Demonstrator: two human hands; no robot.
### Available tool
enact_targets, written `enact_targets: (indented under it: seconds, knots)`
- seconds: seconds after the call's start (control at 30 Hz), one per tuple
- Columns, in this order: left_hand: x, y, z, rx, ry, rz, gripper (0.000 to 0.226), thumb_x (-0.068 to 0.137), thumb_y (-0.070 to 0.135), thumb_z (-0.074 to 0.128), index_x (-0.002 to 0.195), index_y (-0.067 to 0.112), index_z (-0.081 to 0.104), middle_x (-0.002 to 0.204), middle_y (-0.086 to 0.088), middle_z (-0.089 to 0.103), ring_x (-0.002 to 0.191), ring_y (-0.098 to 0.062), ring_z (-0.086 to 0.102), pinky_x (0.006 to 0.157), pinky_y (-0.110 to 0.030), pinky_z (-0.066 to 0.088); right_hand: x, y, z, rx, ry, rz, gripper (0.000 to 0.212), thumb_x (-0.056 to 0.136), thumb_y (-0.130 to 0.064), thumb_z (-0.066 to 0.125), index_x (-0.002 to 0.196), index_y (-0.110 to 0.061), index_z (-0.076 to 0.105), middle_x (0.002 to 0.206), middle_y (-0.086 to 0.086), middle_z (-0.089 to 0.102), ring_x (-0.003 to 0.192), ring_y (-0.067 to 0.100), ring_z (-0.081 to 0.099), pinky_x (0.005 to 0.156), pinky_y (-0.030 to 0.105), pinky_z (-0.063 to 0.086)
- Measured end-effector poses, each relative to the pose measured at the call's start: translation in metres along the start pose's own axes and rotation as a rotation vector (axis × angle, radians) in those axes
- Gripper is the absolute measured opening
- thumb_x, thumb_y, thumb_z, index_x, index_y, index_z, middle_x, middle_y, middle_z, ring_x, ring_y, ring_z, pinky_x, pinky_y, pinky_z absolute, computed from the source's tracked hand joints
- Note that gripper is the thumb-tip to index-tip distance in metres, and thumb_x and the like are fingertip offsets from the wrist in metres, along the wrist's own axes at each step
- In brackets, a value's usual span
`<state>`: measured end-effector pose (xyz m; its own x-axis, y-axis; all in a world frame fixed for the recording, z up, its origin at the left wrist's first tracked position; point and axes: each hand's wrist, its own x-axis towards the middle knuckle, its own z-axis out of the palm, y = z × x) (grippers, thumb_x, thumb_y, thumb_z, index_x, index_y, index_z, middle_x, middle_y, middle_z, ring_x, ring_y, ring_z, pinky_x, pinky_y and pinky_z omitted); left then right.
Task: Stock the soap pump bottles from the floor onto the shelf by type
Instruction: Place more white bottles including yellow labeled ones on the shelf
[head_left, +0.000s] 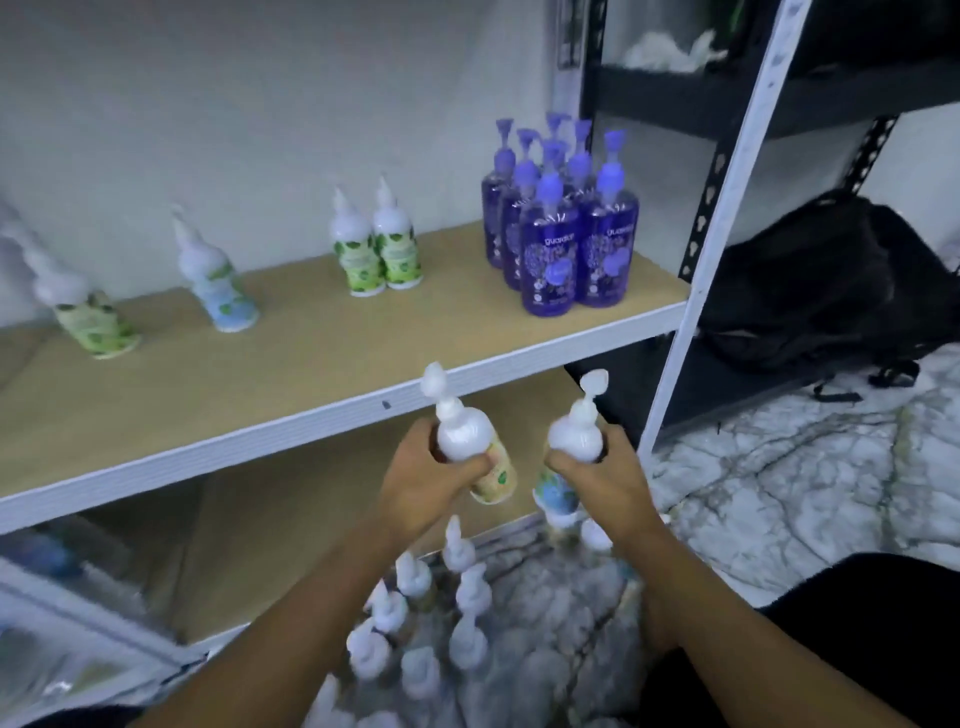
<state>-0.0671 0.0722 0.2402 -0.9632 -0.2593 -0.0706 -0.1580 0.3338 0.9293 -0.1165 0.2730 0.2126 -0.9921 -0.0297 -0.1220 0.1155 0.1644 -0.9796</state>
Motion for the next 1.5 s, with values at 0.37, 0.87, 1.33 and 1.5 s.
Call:
enact_targets:
  seconds: [0.37, 0.87, 1.33, 1.5]
  knots:
    - [-0.097, 0.037, -0.123, -0.355, 0.217, 0.019, 0.037, 0.074, 0.043, 0.075, 0.109, 0.032, 0.067, 0.107, -0.01, 0.074, 0.1, -0.03, 0.072, 0.089, -0.053, 0.057, -0.062, -0.137, 0.062, 0.163, -0.528, -0.137, 0.031, 0.079, -0.037, 0.079, 0.106, -0.028, 0.069, 0.1, 0.003, 0.076, 0.093, 0.023, 0.074, 0.085, 0.041, 0.059]
    - [-0.112, 0.007, -0.131, -0.576, 0.285, -0.159, 0.054, 0.078, 0.024, 0.078, 0.121, 0.016, 0.046, 0.113, -0.024, 0.066, 0.087, -0.039, 0.074, 0.075, -0.051, 0.061, -0.07, -0.098, 0.117, 0.394, -0.565, 0.149, 0.03, 0.09, -0.026, 0.068, 0.118, -0.016, 0.061, 0.094, 0.012, 0.068, 0.086, 0.029, 0.069, 0.078, 0.049, 0.059]
    - [-0.113, -0.003, -0.129, -0.356, 0.337, -0.111, 0.069, 0.056, 0.045, 0.086, 0.113, 0.02, 0.058, 0.105, -0.01, 0.073, 0.095, -0.027, 0.074, 0.083, -0.054, 0.061, -0.074, -0.09, 0.115, 0.246, -0.539, -0.022, 0.037, 0.076, -0.011, 0.083, 0.11, -0.011, 0.066, 0.1, 0.012, 0.075, 0.089, 0.026, 0.074, 0.083, 0.048, 0.06]
    - [-0.116, -0.002, -0.128, -0.37, 0.353, -0.08, 0.067, 0.057, 0.046, 0.085, 0.112, 0.021, 0.058, 0.104, -0.013, 0.073, 0.096, -0.029, 0.073, 0.084, -0.056, 0.06, -0.077, -0.091, 0.115, 0.274, -0.492, -0.049, 0.045, 0.074, -0.013, 0.085, 0.113, -0.017, 0.063, 0.098, 0.004, 0.074, 0.09, 0.025, 0.073, 0.08, 0.046, 0.061]
